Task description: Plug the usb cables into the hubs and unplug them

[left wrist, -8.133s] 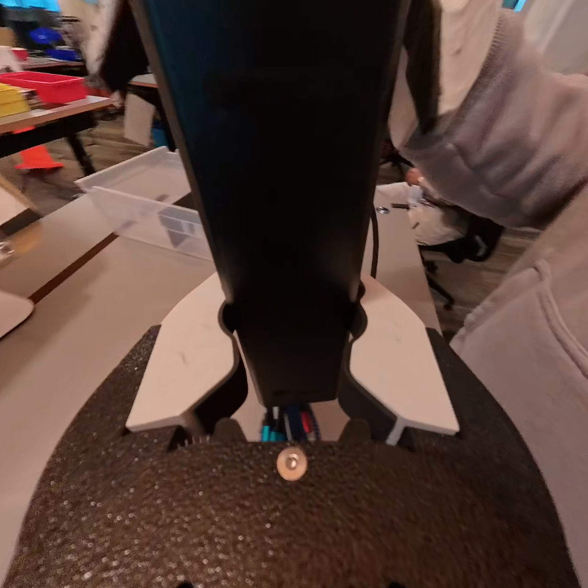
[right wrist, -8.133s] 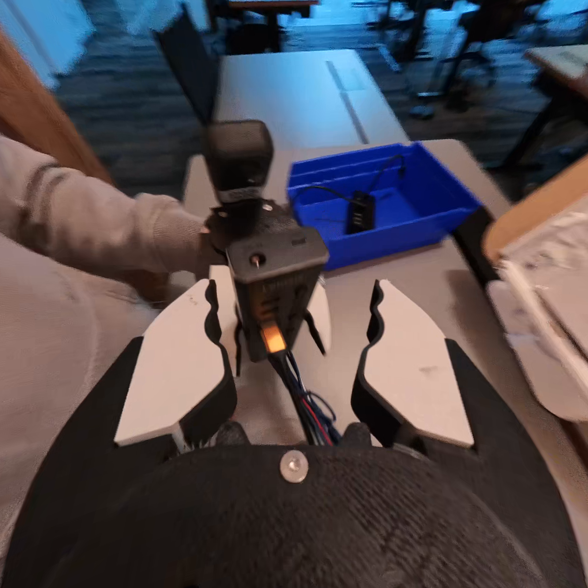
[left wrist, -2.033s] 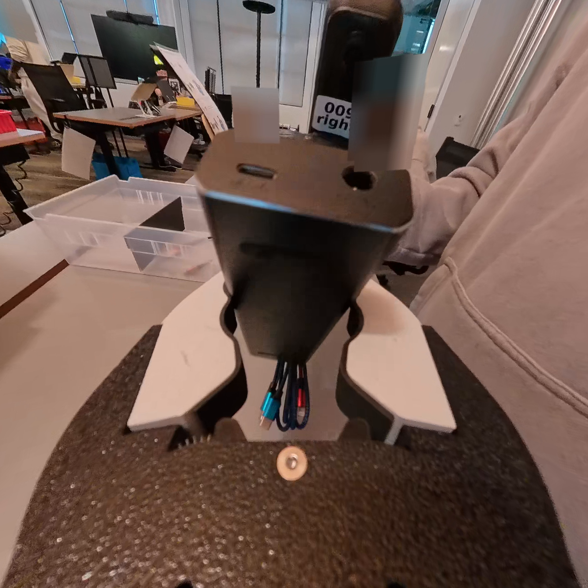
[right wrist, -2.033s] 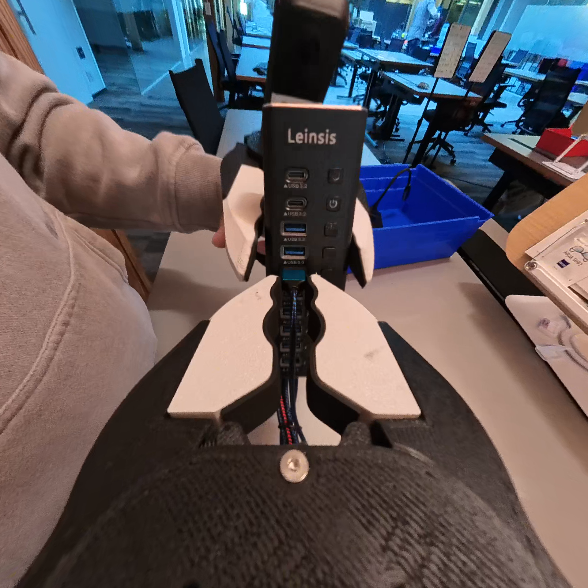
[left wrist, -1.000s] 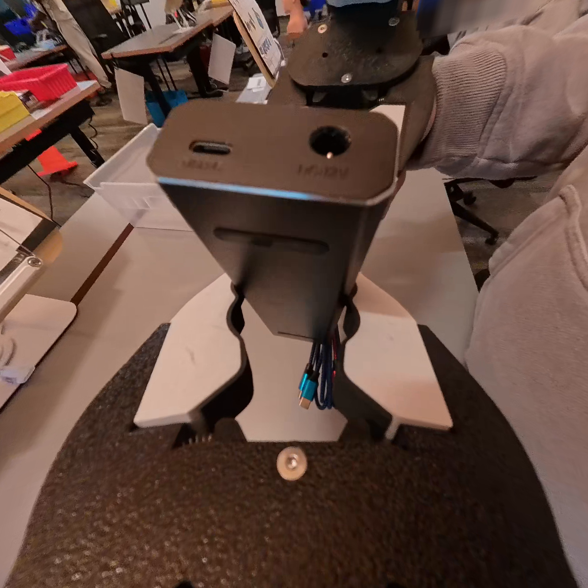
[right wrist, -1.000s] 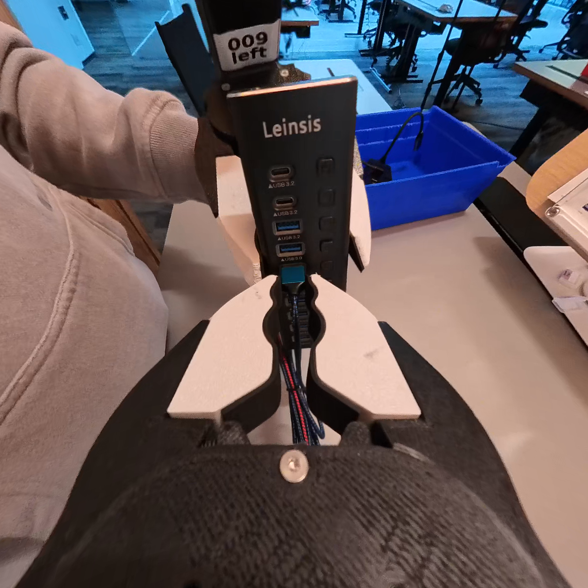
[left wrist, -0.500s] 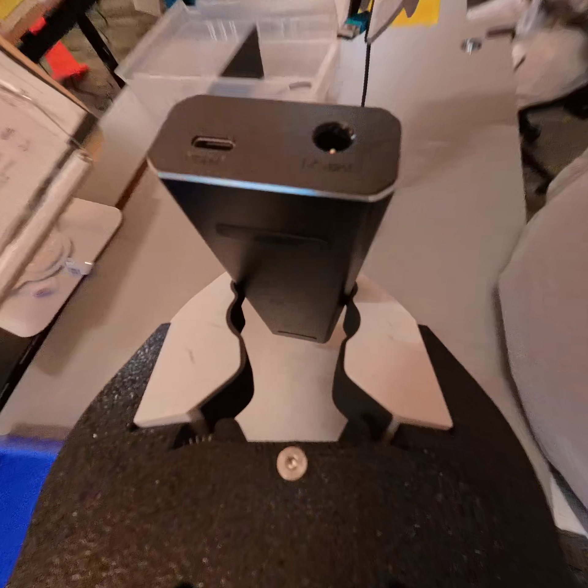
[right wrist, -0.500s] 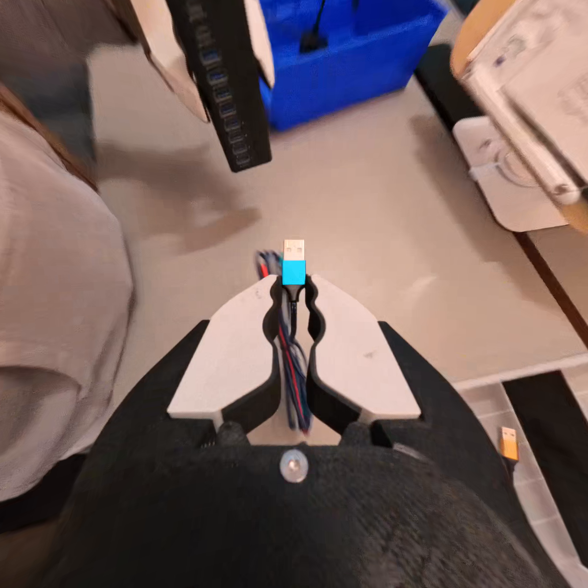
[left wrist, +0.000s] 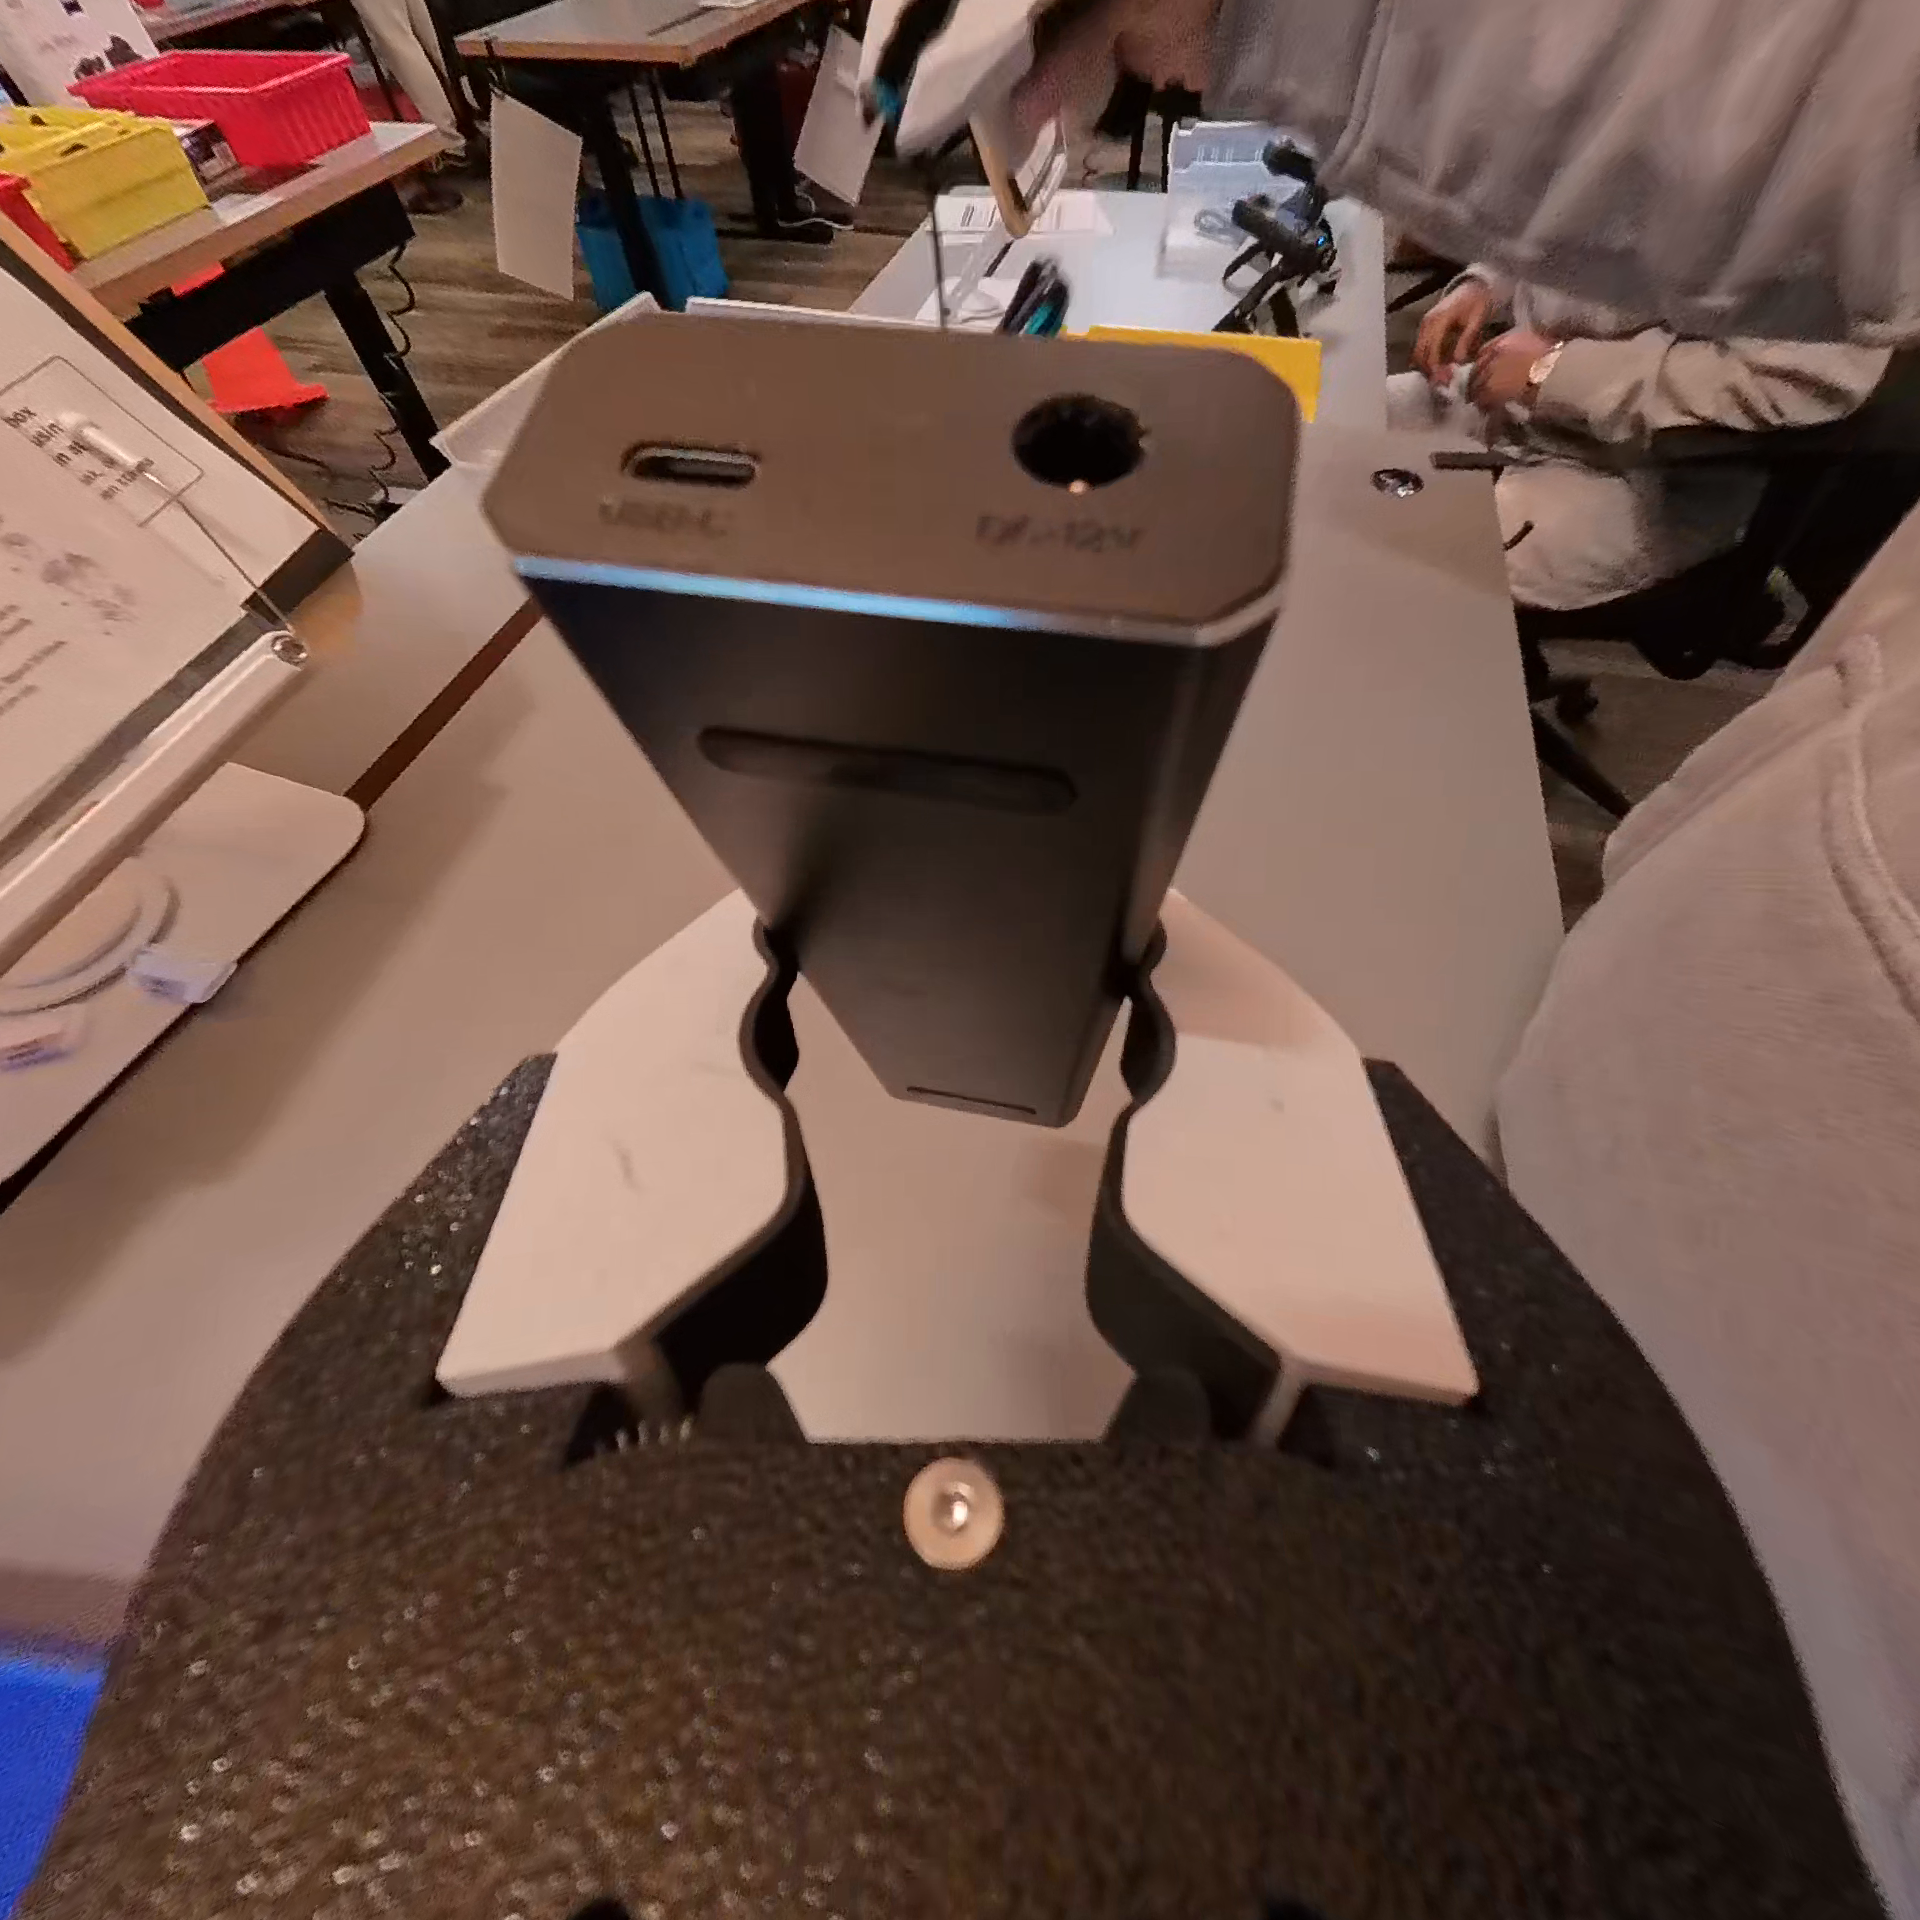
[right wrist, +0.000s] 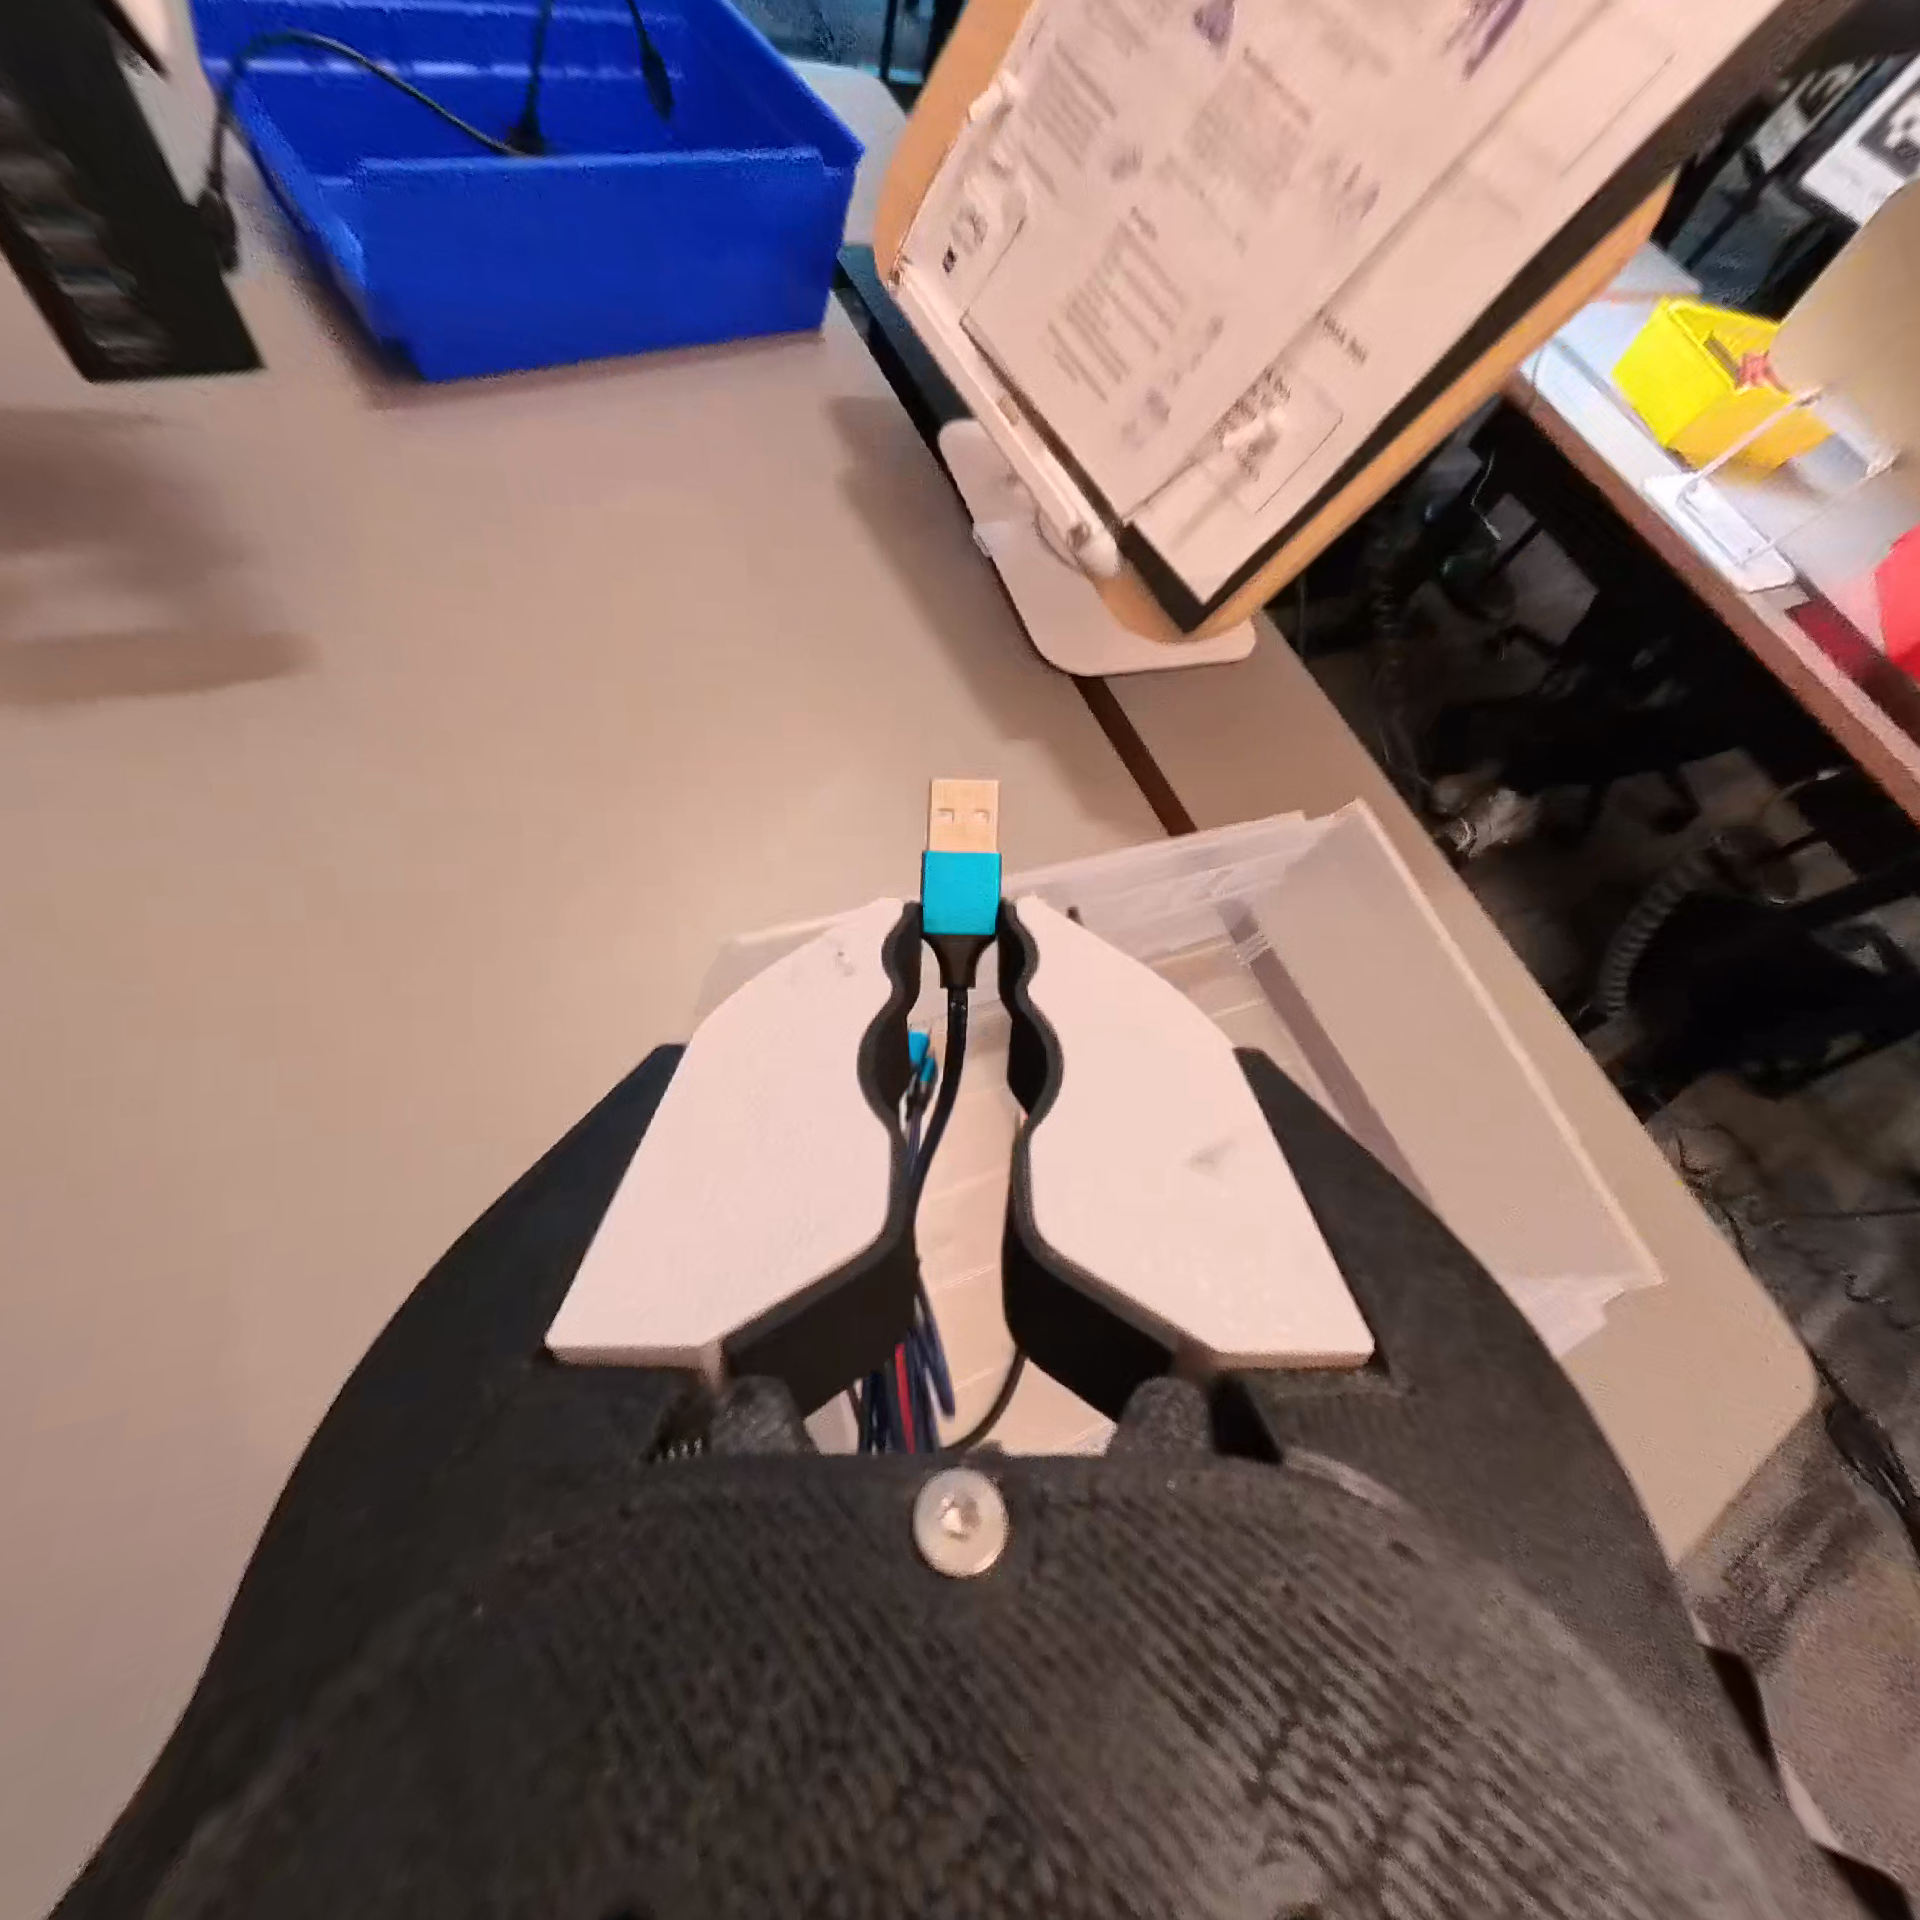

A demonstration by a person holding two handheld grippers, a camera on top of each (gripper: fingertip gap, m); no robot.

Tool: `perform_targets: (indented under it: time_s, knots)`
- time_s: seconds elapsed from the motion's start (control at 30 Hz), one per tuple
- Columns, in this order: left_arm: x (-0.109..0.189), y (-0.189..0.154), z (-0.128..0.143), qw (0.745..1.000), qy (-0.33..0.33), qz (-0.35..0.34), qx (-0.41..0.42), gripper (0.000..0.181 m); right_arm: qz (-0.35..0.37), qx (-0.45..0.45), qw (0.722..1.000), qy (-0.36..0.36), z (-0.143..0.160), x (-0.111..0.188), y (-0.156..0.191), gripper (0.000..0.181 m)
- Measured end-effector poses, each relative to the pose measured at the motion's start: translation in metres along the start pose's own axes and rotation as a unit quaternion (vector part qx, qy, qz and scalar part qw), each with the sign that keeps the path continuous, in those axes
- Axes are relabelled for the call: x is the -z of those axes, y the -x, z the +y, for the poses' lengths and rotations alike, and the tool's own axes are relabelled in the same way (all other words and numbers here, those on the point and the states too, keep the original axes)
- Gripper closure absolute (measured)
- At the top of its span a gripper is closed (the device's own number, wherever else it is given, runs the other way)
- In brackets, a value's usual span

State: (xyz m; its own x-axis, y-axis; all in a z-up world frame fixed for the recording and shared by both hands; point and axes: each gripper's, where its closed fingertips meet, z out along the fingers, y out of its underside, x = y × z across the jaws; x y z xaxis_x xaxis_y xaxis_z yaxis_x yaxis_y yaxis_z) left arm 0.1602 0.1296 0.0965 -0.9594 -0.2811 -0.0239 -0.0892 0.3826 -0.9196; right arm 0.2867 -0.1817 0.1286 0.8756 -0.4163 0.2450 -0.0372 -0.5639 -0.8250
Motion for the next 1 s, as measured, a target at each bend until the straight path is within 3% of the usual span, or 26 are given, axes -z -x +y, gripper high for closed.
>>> perform_targets:
  time_s: [0.13, 0.3, 0.47, 0.6, 0.73, 0.8, 0.9, 1.0]
  knots:
    - [-0.002, -0.003, 0.001, 1.000, -0.011, 0.004, 0.016, 0.121, -0.002, 0.001, 1.000, 0.027, 0.035, -0.030, 0.004, 0.168]
    - [-0.002, -0.004, 0.002, 0.999, -0.022, 0.009, 0.035, 0.121, -0.007, -0.084, 0.989, 0.120, 0.095, -0.052, 0.000, 0.139]
    - [-0.003, -0.004, 0.005, 0.998, -0.030, 0.015, 0.053, 0.120, 0.083, -0.161, 0.975, 0.130, 0.095, -0.040, -0.025, 0.105]
    - [-0.008, 0.000, 0.007, 0.997, -0.037, 0.015, 0.066, 0.120, 0.098, -0.179, 0.978, 0.050, 0.053, -0.031, -0.016, 0.103]
    - [-0.013, 0.001, 0.003, 0.996, -0.049, 0.023, 0.076, 0.120, 0.092, -0.135, 0.985, 0.056, 0.030, -0.037, 0.021, 0.104]
    - [-0.015, 0.001, 0.000, 0.995, -0.056, 0.030, 0.080, 0.120, 0.097, -0.087, 0.987, 0.099, 0.039, -0.042, 0.038, 0.111]
    - [-0.017, -0.002, -0.001, 0.995, -0.054, 0.038, 0.077, 0.120, 0.010, -0.050, 0.984, 0.170, 0.075, -0.051, 0.076, 0.123]
    - [-0.019, -0.006, 0.001, 0.995, -0.050, 0.045, 0.075, 0.120, 0.007, -0.006, 0.979, 0.202, 0.104, -0.063, 0.083, 0.134]
